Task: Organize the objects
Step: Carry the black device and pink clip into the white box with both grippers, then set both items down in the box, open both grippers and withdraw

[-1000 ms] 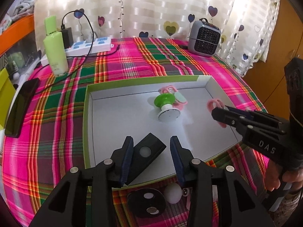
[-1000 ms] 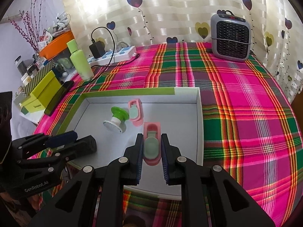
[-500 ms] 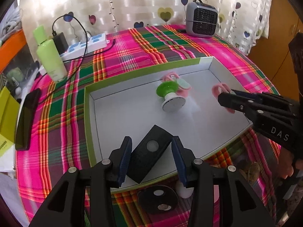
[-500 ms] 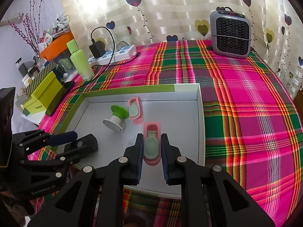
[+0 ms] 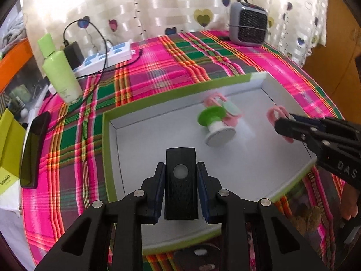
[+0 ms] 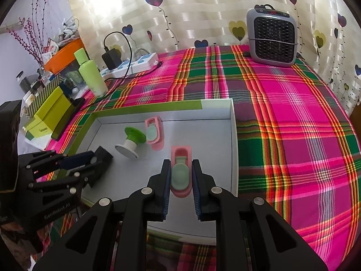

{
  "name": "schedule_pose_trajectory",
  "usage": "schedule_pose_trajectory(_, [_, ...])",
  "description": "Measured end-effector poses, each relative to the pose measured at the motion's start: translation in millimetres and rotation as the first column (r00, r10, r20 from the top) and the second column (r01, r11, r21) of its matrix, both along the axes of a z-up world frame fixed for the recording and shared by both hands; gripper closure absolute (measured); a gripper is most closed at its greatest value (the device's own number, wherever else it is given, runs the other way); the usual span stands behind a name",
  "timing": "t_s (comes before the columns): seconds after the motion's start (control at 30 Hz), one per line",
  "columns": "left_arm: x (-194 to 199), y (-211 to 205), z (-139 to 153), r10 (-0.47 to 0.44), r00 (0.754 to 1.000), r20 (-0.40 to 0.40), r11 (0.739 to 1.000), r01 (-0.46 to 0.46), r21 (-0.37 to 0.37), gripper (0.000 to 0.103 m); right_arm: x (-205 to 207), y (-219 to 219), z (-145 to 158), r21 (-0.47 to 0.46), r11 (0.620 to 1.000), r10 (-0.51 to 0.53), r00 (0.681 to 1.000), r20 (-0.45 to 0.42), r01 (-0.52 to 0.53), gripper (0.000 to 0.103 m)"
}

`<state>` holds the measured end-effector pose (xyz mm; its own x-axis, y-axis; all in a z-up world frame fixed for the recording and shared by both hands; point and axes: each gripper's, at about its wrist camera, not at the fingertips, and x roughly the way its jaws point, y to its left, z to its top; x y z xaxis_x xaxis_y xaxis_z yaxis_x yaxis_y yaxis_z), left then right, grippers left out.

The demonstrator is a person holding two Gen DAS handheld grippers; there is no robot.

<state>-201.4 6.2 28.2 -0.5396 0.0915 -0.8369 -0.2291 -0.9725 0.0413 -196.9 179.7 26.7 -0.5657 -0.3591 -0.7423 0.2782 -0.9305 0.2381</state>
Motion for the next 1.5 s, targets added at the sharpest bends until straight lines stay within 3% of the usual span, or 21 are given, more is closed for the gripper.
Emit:
schedule_pose_trajectory(0.63, [-41.3, -11.6, -0.8, 0.076, 0.997, 0.003, 0.990, -0.075, 0.120, 0.078, -40.2, -16.4, 4.8, 0.061, 0.997, 0.040, 0.999, 0.000, -0.040, 0.085])
schedule_pose_trajectory(1.0, [-49.9, -9.8, -4.3, 0.080, 0.997, 0.003, 0.988, -0.079, 0.129, 0.078, -52.3, -24.7, -4.2, 0.077, 0.996, 0.043, 0.998, 0.036, -0.045, 0.085])
schedule_pose_trajectory(1.5, [-51.6, -9.0, -9.0, 0.081, 0.997, 0.017, 0.988, -0.083, 0.130, 0.077, -54.9, -27.0, -6.6, 0.091, 0.995, 0.035, 0.999, 0.021, -0.037, 0.085])
